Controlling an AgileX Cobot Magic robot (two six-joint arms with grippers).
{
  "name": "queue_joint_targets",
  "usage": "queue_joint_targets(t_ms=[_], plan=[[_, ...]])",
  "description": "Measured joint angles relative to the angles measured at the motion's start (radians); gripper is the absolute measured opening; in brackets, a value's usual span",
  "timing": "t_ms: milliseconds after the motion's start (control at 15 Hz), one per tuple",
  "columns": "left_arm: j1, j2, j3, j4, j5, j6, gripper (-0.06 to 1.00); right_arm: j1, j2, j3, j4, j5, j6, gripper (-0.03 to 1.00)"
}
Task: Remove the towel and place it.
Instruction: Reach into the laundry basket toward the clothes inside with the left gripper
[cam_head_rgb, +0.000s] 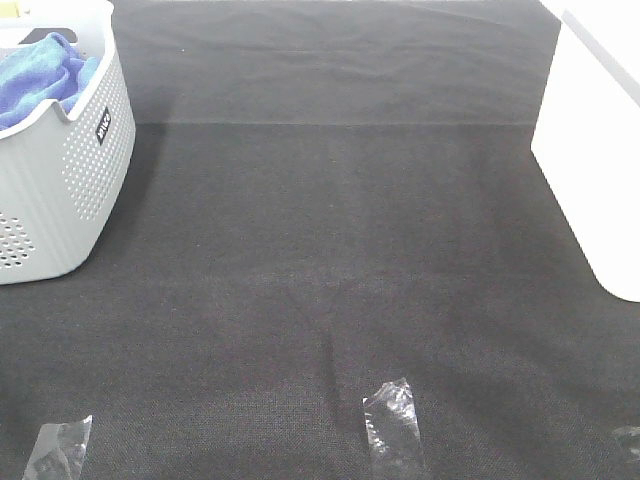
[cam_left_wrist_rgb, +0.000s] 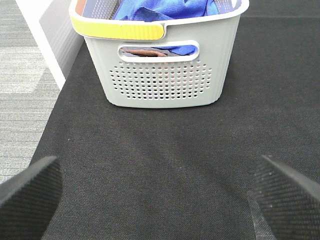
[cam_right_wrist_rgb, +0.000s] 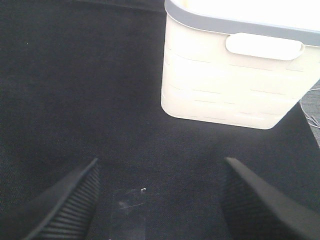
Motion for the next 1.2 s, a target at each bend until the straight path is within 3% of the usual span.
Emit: queue_joint_targets(t_ms=[1200], plan=[[0.0,0.0,0.0,0.0,0.0,0.0,0.99,0.0,0.0,0.0,0.0,0.0,0.0,0.69]])
